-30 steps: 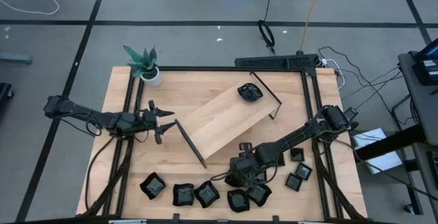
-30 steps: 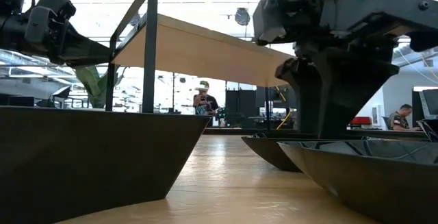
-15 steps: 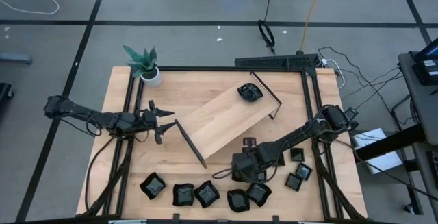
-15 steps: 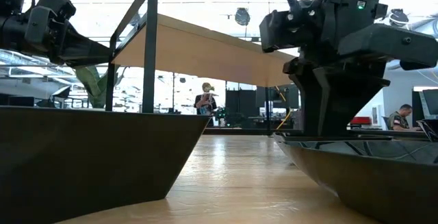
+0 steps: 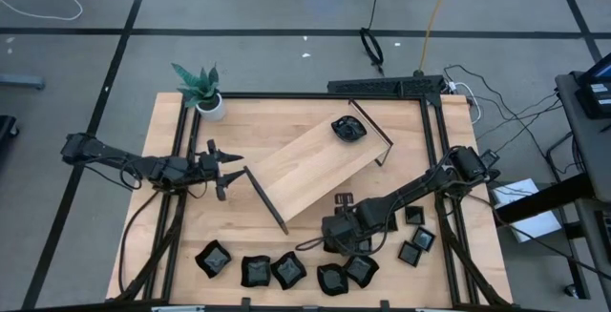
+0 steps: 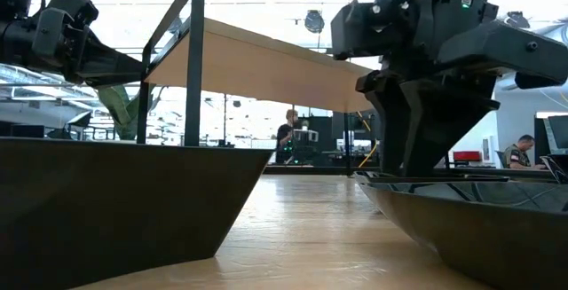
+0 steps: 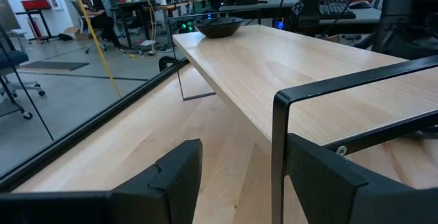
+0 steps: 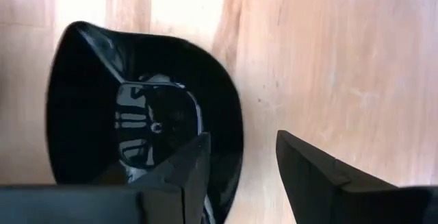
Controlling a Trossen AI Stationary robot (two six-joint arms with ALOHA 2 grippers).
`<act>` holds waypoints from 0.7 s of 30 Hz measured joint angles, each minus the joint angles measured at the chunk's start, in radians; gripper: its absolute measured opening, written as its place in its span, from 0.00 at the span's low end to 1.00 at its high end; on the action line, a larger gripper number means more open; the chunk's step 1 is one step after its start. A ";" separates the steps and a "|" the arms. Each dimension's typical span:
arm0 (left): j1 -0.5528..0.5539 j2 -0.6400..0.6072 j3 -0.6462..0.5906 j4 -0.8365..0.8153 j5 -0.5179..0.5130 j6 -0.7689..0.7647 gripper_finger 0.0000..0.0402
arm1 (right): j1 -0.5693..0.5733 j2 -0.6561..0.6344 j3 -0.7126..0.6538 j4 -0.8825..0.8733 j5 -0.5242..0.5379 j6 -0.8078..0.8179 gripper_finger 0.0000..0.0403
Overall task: Pick & Place Mini shaped plates
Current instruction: Stack the leaf shaped plate on top of the other leaf shaped plates on the shelf
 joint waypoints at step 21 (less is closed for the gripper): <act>0.000 0.000 0.000 0.000 0.000 0.000 0.52 | 0.000 0.000 0.000 0.019 -0.046 -0.008 0.10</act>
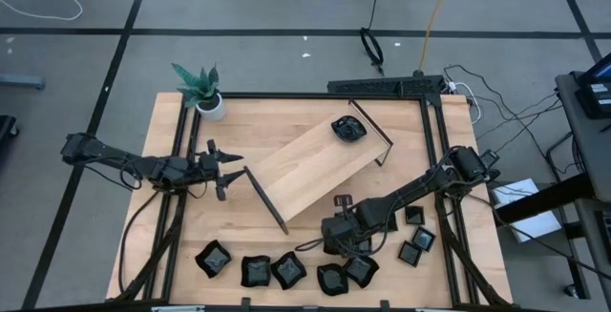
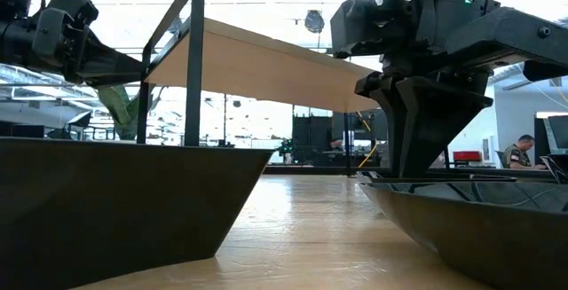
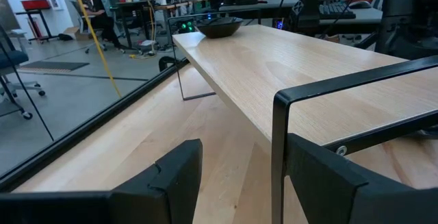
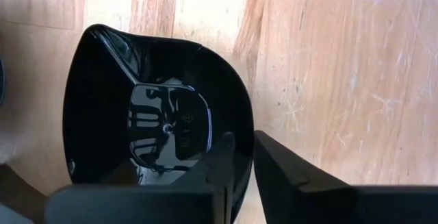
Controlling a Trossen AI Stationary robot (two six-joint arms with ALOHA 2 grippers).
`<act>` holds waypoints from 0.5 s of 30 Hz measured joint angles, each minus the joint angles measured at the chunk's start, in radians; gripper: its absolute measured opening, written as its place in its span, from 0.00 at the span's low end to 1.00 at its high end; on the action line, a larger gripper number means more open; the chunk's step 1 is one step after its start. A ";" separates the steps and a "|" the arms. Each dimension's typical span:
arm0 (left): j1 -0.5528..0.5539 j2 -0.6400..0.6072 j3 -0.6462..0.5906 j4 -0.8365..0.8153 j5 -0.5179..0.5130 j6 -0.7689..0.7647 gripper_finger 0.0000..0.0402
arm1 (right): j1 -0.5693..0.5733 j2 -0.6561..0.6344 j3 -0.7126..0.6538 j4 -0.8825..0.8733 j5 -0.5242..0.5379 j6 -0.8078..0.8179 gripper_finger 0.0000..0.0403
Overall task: Pick & Place Mini shaped plates
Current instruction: Stack the leaf shaped plate on top of the other leaf shaped plates on the shelf
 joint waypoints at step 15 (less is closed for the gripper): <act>0.000 0.000 0.000 0.000 0.000 0.000 0.52 | 0.000 0.000 0.000 0.000 0.000 -0.019 0.05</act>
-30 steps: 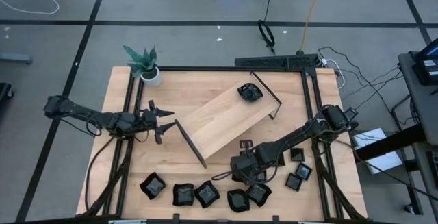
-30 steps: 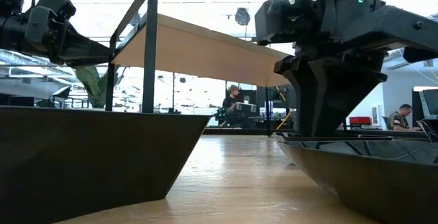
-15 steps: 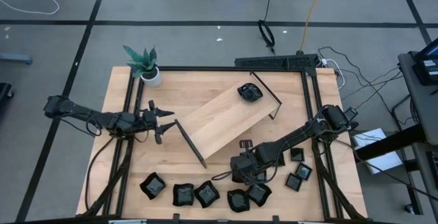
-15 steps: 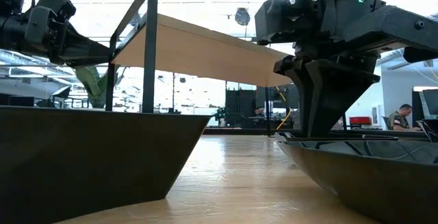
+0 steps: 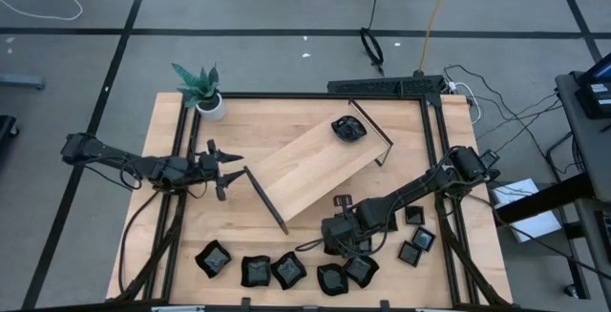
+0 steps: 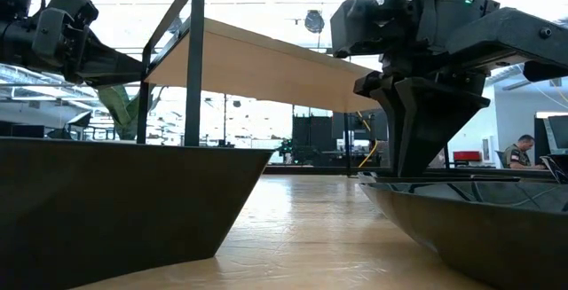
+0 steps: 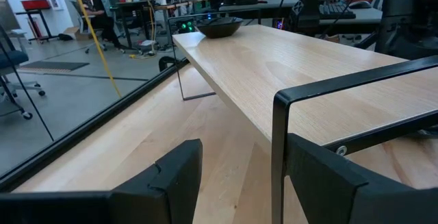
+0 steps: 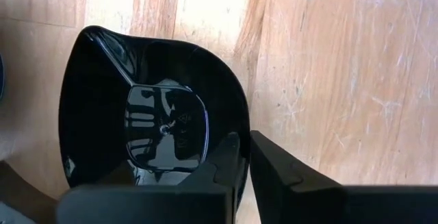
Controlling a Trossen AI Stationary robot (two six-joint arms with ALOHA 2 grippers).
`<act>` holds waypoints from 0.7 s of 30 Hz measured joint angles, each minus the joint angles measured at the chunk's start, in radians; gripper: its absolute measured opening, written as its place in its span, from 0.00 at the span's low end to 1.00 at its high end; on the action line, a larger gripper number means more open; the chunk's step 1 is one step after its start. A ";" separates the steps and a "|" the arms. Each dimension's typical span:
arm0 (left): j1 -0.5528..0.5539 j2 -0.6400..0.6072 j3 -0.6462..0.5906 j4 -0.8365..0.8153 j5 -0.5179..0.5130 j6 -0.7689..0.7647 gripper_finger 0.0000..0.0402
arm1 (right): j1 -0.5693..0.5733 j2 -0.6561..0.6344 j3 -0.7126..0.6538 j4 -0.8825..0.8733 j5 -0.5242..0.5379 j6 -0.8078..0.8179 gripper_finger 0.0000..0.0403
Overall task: Pick & Place Mini shaped plates
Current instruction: Stack the leaf shaped plate on top of the other leaf shaped plates on the shelf
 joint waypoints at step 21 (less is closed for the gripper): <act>0.000 0.000 0.000 0.000 0.000 0.000 0.52 | 0.000 0.000 0.000 0.015 0.000 -0.023 0.04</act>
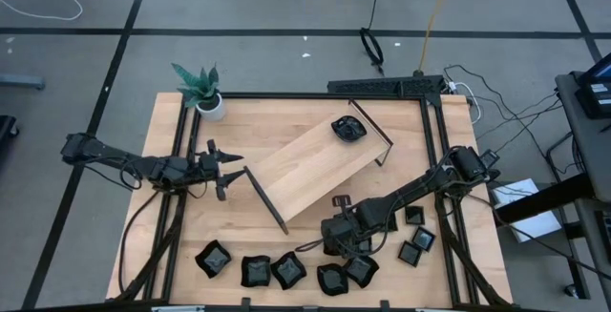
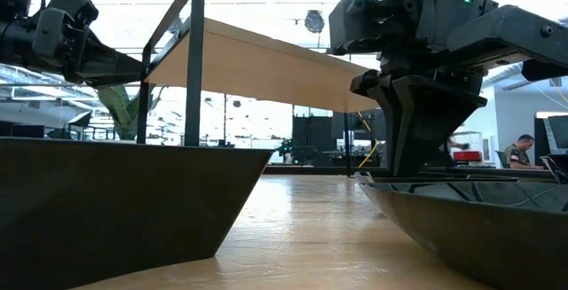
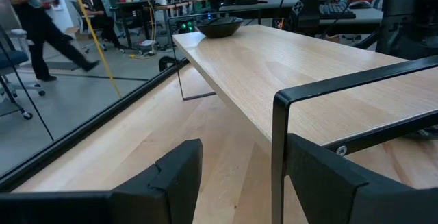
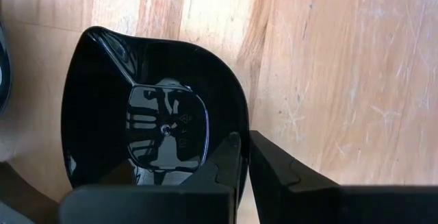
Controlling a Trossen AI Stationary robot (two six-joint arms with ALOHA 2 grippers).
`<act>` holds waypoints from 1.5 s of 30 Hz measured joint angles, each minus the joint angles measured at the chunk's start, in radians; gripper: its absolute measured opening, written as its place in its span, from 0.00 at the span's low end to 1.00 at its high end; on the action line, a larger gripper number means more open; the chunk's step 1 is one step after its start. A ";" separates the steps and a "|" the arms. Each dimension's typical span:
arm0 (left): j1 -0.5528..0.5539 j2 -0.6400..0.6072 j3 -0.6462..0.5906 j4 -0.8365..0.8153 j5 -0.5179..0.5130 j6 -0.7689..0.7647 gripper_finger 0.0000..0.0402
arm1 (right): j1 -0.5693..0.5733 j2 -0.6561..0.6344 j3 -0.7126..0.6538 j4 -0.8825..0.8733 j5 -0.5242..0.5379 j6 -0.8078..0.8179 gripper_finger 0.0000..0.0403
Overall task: Pick & Place Mini shaped plates
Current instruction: Stack the leaf shaped plate on top of the other leaf shaped plates on the shelf
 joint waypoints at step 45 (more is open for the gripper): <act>0.000 0.000 0.000 0.000 0.000 0.000 0.52 | -0.070 -0.079 -0.001 0.101 -0.180 -0.303 0.34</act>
